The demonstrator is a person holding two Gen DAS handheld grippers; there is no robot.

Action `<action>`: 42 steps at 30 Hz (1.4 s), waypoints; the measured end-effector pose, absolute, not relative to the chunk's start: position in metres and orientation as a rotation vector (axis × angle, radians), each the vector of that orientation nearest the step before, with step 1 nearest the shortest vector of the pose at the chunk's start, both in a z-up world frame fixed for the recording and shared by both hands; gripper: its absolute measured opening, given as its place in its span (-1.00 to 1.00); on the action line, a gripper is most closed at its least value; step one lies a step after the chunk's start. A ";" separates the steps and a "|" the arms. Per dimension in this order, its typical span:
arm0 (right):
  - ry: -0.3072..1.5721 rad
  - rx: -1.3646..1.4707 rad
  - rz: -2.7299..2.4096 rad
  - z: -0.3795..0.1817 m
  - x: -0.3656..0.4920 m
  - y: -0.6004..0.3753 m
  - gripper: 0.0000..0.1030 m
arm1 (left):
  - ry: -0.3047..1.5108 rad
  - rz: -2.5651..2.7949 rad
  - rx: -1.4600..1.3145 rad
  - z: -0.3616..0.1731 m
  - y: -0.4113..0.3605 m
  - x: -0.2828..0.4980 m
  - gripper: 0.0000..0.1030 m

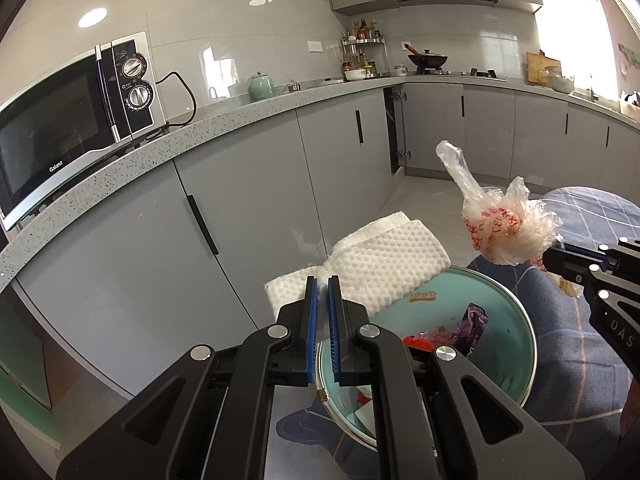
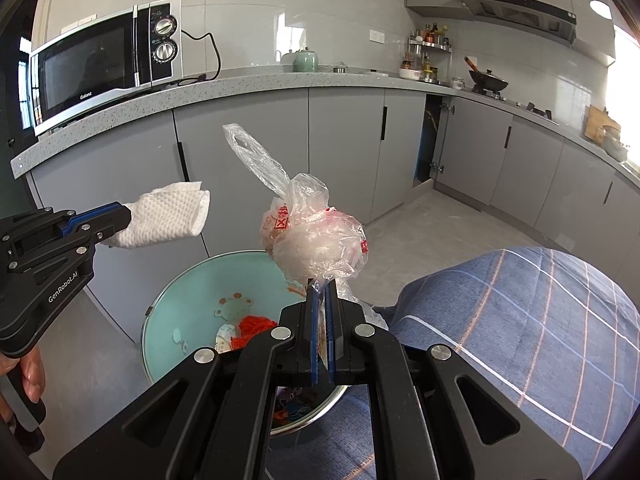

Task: Collect trash
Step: 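Open both tools to drop the sponge cloth and clear bag into the bin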

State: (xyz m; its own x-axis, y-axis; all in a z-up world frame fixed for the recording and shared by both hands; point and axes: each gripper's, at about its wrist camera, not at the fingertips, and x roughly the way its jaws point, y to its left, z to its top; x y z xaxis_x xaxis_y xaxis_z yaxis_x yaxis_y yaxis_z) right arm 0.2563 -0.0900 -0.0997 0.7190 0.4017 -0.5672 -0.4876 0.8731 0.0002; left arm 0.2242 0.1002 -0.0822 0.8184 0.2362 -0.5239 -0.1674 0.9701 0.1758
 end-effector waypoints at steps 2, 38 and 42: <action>0.592 -0.155 0.495 -0.101 0.257 -0.089 -0.92 | 0.575 0.211 0.121 -0.082 0.100 0.225 -0.87; 0.459 0.004 0.370 -0.063 0.165 -0.157 -0.04 | 0.445 0.196 0.101 -0.051 0.101 0.157 0.70; 0.456 0.011 0.369 -0.062 0.162 -0.158 -0.04 | 0.437 0.194 0.103 -0.048 0.101 0.152 0.71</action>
